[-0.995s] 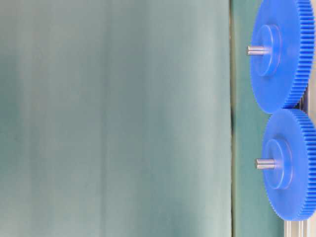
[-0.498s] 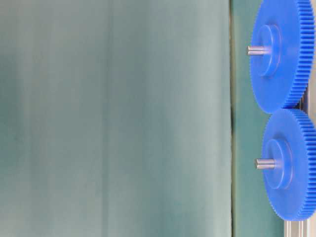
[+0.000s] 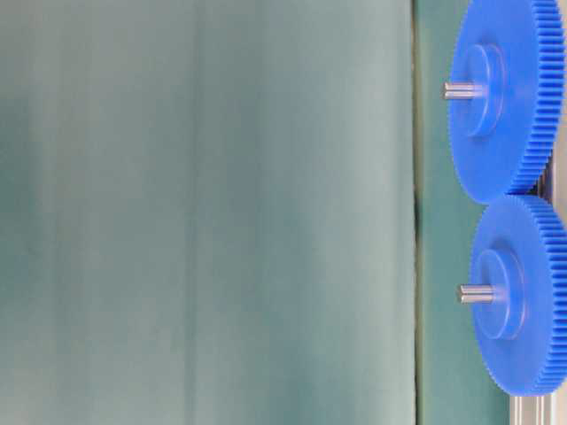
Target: Insert the small gear onto the shaft.
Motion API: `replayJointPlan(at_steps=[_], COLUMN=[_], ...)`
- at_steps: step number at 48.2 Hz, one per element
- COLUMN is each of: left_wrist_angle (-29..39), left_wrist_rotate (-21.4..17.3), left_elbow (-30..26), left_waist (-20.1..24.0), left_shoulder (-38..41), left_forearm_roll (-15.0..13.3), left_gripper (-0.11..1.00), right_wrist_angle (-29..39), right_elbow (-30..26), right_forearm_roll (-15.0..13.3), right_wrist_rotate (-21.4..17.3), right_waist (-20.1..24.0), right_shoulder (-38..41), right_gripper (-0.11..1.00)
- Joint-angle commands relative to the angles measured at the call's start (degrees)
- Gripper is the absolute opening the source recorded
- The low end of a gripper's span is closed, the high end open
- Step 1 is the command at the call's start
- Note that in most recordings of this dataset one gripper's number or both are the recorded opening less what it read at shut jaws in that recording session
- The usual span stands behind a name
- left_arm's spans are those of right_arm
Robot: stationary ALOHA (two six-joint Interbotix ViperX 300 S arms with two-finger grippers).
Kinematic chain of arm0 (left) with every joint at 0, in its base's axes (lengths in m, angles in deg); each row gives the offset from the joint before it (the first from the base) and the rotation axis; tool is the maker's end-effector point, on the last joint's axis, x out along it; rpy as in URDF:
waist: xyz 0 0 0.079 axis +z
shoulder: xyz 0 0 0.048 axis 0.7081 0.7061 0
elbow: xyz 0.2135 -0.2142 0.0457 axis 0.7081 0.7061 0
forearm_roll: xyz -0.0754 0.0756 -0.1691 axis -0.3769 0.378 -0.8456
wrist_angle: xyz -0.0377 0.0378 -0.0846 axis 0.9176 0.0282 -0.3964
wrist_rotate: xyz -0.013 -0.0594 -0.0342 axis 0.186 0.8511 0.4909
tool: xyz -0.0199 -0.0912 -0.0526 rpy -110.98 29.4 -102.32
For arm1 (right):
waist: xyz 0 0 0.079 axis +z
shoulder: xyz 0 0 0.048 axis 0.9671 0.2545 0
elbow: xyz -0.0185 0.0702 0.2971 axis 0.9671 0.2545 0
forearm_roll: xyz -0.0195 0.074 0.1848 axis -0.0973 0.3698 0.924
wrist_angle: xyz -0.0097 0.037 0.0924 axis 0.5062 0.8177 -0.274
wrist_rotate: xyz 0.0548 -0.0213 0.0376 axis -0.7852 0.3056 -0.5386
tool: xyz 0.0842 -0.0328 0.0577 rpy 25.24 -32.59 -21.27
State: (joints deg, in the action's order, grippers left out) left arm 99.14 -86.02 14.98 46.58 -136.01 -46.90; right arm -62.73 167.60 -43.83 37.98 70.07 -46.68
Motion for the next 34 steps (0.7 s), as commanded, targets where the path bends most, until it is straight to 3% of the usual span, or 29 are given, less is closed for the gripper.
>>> replayJointPlan(at_steps=[1,34], left_wrist_angle=[-0.35,-5.1], left_wrist_rotate=[0.18,2.9], left_elbow=[-0.26,4.48], left_waist=[-0.09,-0.09], left_shoulder=[-0.09,-5.27], left_forearm_roll=[0.18,0.18], left_gripper=[0.86,0.86], right_wrist_angle=[-0.62,-5.27], right_elbow=[-0.09,5.98], right_forearm_roll=[0.0,0.0], right_wrist_rotate=[-0.44,-0.44], right_waist=[-0.09,0.0], right_shoulder=[-0.35,-1.76], right_gripper=[0.05,0.05])
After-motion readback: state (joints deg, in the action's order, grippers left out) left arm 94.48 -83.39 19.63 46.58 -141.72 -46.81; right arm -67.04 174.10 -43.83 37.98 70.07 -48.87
